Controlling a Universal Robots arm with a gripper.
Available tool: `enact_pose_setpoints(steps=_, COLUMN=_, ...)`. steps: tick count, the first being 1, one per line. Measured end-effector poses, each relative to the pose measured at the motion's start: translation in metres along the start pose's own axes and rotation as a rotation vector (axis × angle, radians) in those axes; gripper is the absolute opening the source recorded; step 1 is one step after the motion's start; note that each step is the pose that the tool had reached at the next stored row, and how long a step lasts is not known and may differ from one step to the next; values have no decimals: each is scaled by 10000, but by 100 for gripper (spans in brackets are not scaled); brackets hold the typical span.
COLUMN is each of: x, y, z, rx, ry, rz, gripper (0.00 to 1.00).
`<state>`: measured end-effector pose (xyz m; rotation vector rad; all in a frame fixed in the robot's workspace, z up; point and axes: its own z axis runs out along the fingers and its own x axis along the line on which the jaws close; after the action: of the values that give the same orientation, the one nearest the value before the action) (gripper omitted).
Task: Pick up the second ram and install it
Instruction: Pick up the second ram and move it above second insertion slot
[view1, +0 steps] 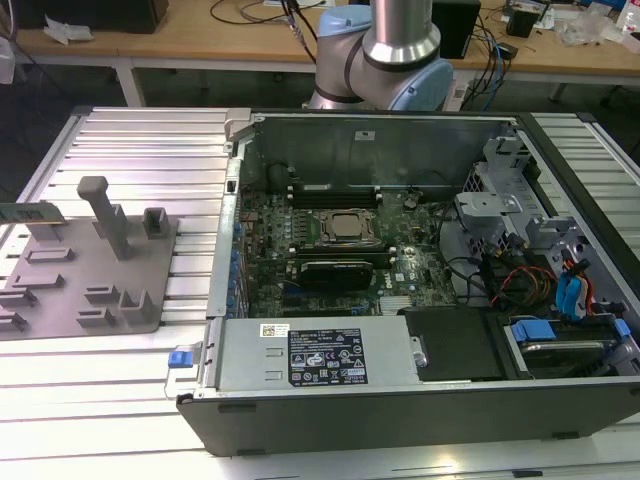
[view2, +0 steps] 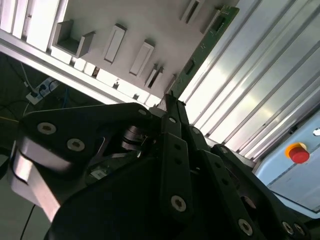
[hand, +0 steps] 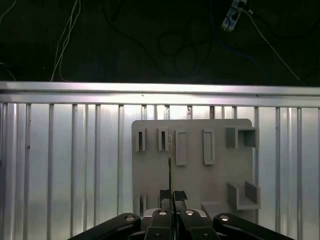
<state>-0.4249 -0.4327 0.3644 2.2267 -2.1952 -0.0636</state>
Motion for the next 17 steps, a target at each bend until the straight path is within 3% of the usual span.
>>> enact_pose_setpoints(steps=8, x=-4, y=7, z=-192, rx=0, ry=0, rz=0, gripper=10)
enact_pose_setpoints(steps=14, x=-9, y=17, z=-445, rx=1, ry=-3, rz=0, gripper=10)
enact_pose_setpoints(steps=17, x=-9, y=18, z=-477, rx=2, ry=-3, rz=0, gripper=10)
